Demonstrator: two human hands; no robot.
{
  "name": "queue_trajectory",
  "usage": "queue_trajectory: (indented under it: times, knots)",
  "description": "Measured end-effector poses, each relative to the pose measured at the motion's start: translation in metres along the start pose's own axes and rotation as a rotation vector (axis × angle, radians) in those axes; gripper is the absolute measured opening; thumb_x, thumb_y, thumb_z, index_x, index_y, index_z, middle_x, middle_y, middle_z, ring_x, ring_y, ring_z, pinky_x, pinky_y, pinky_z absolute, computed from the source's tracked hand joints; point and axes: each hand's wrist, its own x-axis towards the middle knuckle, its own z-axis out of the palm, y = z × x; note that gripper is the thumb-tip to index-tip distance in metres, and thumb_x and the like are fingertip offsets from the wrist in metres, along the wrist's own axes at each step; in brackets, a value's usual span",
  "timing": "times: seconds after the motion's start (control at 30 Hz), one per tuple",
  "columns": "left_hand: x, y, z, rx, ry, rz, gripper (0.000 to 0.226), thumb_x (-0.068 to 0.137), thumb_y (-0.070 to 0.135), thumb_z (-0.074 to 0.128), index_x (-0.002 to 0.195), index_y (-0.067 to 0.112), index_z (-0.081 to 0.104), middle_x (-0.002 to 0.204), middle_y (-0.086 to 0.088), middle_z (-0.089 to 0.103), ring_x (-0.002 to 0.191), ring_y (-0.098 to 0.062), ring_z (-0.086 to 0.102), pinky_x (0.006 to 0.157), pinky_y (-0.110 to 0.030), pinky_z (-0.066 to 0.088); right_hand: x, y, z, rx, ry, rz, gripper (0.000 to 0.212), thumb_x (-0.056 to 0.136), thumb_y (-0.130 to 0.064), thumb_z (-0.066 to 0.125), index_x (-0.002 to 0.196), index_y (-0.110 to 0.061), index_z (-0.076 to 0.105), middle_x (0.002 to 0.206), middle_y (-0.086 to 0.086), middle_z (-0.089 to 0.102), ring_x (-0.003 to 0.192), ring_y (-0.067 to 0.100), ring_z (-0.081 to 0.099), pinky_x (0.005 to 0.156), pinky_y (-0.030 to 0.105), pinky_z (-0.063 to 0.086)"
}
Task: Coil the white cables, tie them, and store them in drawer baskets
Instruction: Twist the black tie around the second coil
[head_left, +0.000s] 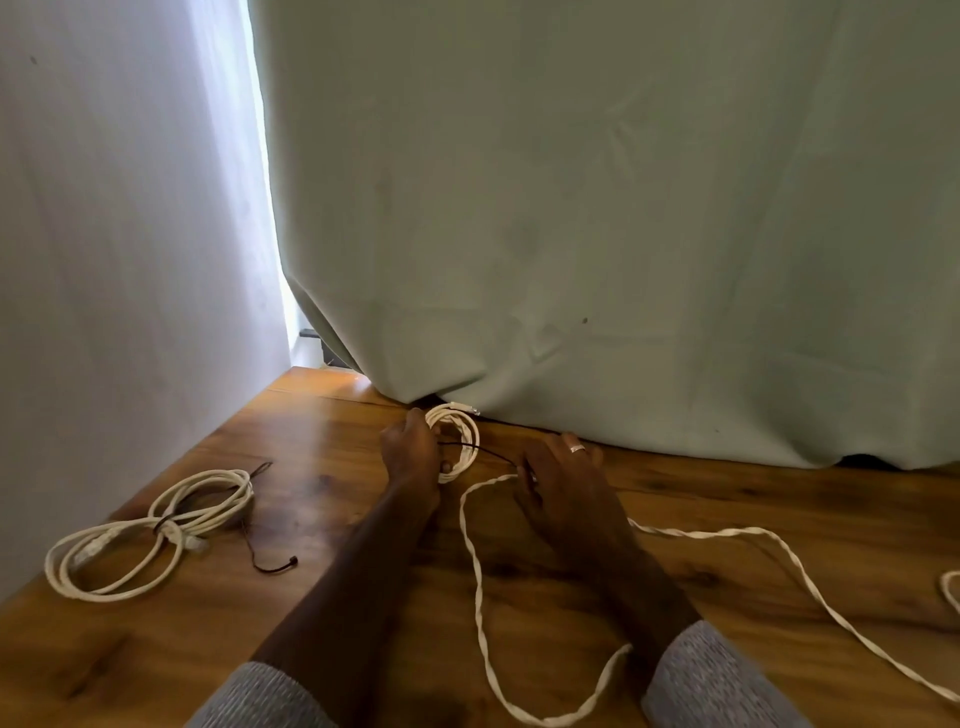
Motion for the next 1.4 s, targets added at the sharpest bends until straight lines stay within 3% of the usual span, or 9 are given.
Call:
queue_trajectory:
  times: [0.3,0.63,0.73,0.8,0.97,1.1,1.27,1.33,1.4]
  knots:
    - [-0.001,0.003,0.001,-0.065,0.045,-0.013,0.022,0.089,0.013,0.04,0.072,0.007,0.051,0.065,-0.013,0.044,0.052,-0.024,0.04,0.035,-0.022,0.036,0.0,-0.001,-0.001,-0.03,0.005,0.054,0.018,0.093,-0.032,0.044,0.093,-0.021,0.059,0.089,0.0,0.061,0.081,0.022,0.056,0.072,0.04,0.045]
    - [-0.031,0.011,0.013,-0.171,-0.077,-0.122,0.024,0.093,0.016,0.046,0.079,0.004,0.062,0.055,-0.006,0.046,0.038,-0.015,0.042,0.037,-0.023,0.034,0.002,-0.017,0.001,-0.173,0.116,-0.114,0.026,0.093,-0.032,0.047,0.093,-0.014,0.066,0.085,0.006,0.065,0.073,0.024,0.063,0.063,0.041,0.051]
    - [-0.045,0.01,0.02,-0.198,-0.153,-0.157,0.027,0.092,0.014,0.047,0.072,0.003,0.061,0.048,-0.006,0.043,0.032,-0.014,0.038,0.037,-0.02,0.031,0.002,-0.017,0.001,-0.24,0.159,-0.135,0.016,0.089,-0.027,0.068,0.094,-0.012,0.067,0.084,0.008,0.066,0.072,0.026,0.064,0.063,0.039,0.05]
    - [-0.051,0.01,0.023,-0.159,-0.221,-0.17,0.025,0.09,0.017,0.049,0.075,0.003,0.062,0.053,-0.008,0.044,0.037,-0.015,0.037,0.038,-0.02,0.031,0.001,-0.015,-0.002,-0.246,0.185,-0.135,0.023,0.085,-0.026,0.075,0.099,-0.011,0.066,0.086,0.009,0.067,0.076,0.028,0.065,0.066,0.039,0.05]
    - [-0.064,0.01,0.026,0.033,-0.33,-0.131,0.024,0.089,0.019,0.054,0.081,0.005,0.072,0.064,-0.008,0.059,0.05,-0.016,0.05,0.045,-0.024,0.037,0.001,-0.016,-0.006,-0.275,0.221,-0.164,0.031,0.095,-0.027,0.047,0.113,-0.009,0.065,0.102,0.011,0.07,0.091,0.031,0.065,0.073,0.039,0.05]
    - [-0.067,0.011,0.024,0.138,-0.414,-0.024,0.023,0.09,0.014,0.054,0.073,0.006,0.068,0.061,-0.008,0.053,0.048,-0.013,0.045,0.044,-0.025,0.033,0.001,-0.012,-0.007,-0.129,0.221,-0.115,0.023,0.093,-0.02,0.049,0.11,-0.014,0.063,0.1,0.008,0.069,0.088,0.029,0.064,0.071,0.038,0.048]
    - [-0.06,0.011,0.019,0.154,-0.449,0.05,0.027,0.092,0.013,0.052,0.069,0.007,0.065,0.057,-0.008,0.048,0.046,-0.014,0.041,0.044,-0.026,0.032,0.0,-0.012,-0.014,0.383,0.243,0.021,0.023,0.096,-0.019,0.053,0.112,-0.015,0.069,0.107,0.001,0.07,0.099,0.009,0.057,0.084,0.023,0.044]
    - [-0.059,0.01,0.019,0.169,-0.478,0.09,0.037,0.094,0.013,0.052,0.059,0.012,0.062,0.052,-0.005,0.047,0.044,-0.013,0.04,0.044,-0.026,0.032,0.001,-0.011,-0.016,0.431,0.278,0.068,0.023,0.096,-0.019,0.053,0.108,-0.014,0.072,0.103,0.0,0.071,0.097,0.001,0.055,0.084,0.015,0.042]
    - [-0.058,0.006,0.019,0.209,-0.528,0.133,0.037,0.097,0.014,0.051,0.061,0.012,0.06,0.051,-0.004,0.047,0.044,-0.013,0.042,0.043,-0.025,0.032,0.003,-0.009,-0.017,0.454,0.286,0.103,0.02,0.096,-0.016,0.056,0.106,-0.015,0.073,0.099,-0.001,0.07,0.093,0.001,0.055,0.08,0.014,0.043]
